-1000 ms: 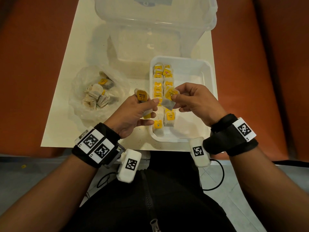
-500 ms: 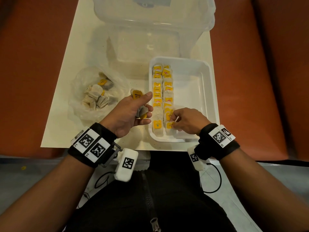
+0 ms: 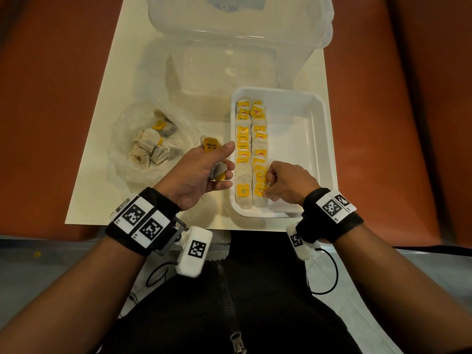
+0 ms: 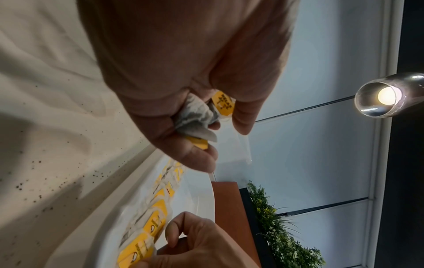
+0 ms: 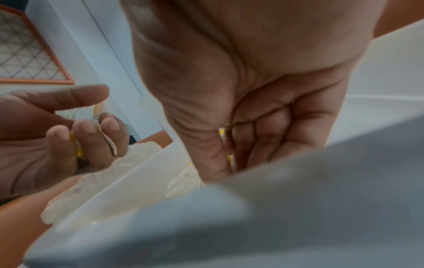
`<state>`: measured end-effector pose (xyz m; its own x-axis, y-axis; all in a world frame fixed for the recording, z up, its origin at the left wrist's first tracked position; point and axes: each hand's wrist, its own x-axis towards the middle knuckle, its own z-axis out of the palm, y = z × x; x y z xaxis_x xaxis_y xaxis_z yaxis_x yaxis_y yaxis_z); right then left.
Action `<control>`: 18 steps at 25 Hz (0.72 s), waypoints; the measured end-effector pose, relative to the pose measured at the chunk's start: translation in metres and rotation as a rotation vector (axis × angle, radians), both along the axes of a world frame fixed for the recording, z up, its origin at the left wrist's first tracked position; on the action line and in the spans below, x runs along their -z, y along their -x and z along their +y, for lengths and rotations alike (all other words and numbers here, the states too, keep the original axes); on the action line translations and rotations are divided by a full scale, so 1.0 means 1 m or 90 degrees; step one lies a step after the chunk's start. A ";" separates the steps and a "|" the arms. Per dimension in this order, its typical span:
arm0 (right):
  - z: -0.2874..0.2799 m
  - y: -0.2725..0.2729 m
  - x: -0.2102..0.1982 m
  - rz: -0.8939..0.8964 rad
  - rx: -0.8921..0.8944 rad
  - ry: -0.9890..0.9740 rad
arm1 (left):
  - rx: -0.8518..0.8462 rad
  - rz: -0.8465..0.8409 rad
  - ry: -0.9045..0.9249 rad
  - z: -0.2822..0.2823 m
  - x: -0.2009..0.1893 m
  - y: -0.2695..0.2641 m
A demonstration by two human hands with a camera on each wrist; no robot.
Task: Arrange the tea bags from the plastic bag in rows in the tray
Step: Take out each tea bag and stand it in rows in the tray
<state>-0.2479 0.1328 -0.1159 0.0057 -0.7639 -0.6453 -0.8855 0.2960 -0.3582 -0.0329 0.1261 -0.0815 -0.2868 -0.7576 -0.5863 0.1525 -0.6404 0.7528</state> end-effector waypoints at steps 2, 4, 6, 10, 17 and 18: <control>0.000 0.000 0.001 0.021 0.001 0.008 | 0.000 0.002 -0.004 0.000 0.000 -0.001; 0.000 0.000 0.003 0.036 0.001 0.010 | -0.002 0.003 -0.005 0.000 0.000 -0.002; -0.001 -0.001 0.004 0.027 0.001 0.006 | -0.003 0.003 -0.005 0.000 0.001 -0.003; -0.001 -0.002 0.005 0.019 -0.018 0.002 | 0.000 0.003 -0.008 0.000 0.001 -0.003; -0.002 -0.002 0.004 0.019 -0.008 0.017 | 0.004 0.000 -0.030 -0.002 0.000 -0.005; -0.002 -0.001 0.003 0.022 -0.002 0.016 | 0.007 0.011 -0.042 -0.002 0.000 -0.006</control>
<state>-0.2473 0.1312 -0.1185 -0.0130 -0.7796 -0.6262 -0.8984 0.2840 -0.3349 -0.0267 0.1240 -0.0810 -0.3053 -0.7138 -0.6303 0.1576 -0.6907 0.7058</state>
